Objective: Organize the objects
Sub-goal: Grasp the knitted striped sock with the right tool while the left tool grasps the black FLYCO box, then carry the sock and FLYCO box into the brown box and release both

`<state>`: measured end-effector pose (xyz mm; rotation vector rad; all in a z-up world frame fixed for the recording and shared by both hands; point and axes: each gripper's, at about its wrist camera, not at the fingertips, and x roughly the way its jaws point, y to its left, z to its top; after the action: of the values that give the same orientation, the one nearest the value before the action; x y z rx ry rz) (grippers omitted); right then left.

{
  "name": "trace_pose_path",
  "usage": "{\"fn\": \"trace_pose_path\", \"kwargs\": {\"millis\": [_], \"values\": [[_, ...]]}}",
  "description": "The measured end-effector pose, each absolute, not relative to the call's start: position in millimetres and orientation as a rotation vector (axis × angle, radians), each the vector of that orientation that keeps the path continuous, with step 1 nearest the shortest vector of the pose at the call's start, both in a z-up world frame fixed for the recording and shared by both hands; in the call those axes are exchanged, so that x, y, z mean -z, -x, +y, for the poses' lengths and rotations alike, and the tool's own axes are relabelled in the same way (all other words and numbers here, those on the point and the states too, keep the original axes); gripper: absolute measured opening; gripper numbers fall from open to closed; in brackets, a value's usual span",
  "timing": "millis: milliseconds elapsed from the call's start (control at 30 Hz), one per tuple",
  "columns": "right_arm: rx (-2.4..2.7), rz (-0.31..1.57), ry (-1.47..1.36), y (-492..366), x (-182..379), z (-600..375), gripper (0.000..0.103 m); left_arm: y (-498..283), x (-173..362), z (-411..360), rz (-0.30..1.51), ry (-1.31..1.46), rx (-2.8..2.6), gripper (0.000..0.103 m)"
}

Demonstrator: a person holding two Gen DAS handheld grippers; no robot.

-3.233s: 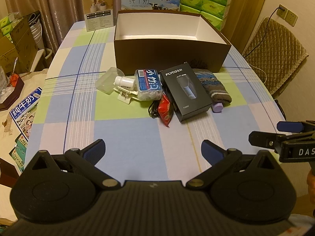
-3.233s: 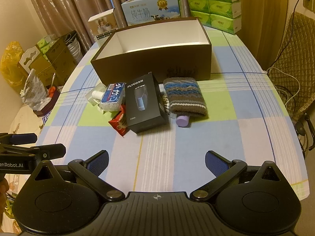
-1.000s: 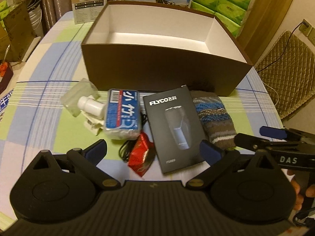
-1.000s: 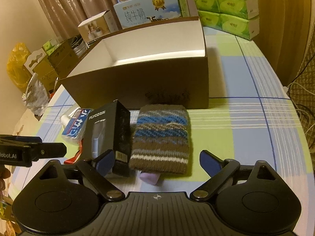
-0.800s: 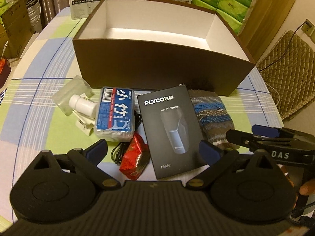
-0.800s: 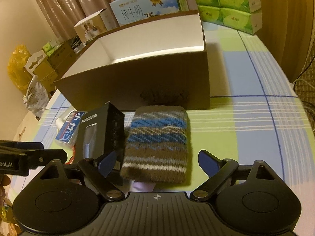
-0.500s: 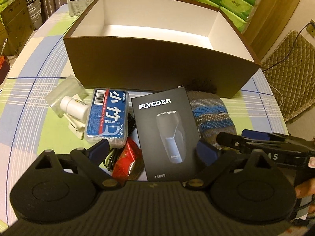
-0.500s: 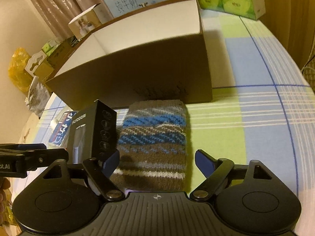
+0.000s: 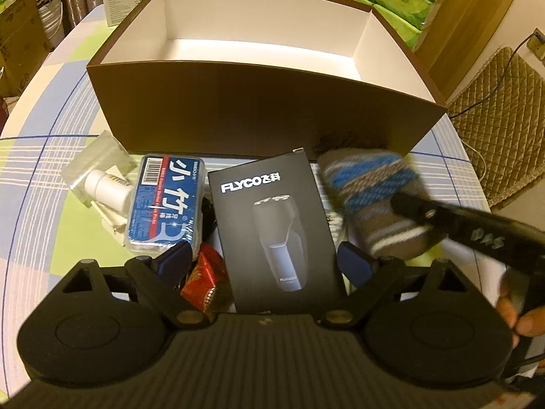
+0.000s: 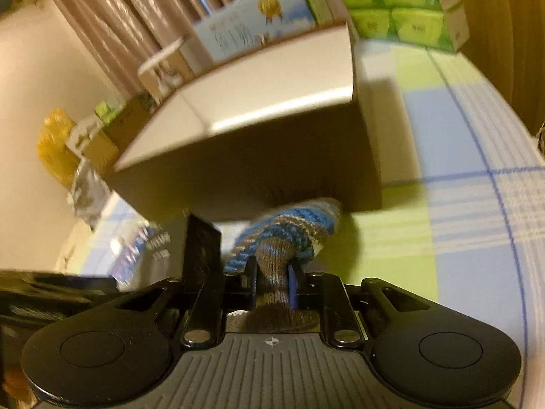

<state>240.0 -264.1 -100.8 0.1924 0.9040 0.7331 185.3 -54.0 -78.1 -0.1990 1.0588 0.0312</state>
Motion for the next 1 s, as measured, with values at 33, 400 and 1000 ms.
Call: {"fn": "trace_pose_path", "kwargs": {"millis": [33, 400, 1000], "values": [[-0.73, 0.886, -0.198, -239, 95, -268, 0.014, -186, 79, -54, 1.057, 0.207, -0.026, 0.089], [-0.648, 0.825, -0.148, -231, 74, -299, 0.014, -209, 100, -63, 1.082, 0.214, -0.059, 0.081], [-0.723, 0.775, -0.12, -220, 43, -324, 0.014, -189, 64, -61, 0.978, 0.219, -0.087, 0.077]]}}
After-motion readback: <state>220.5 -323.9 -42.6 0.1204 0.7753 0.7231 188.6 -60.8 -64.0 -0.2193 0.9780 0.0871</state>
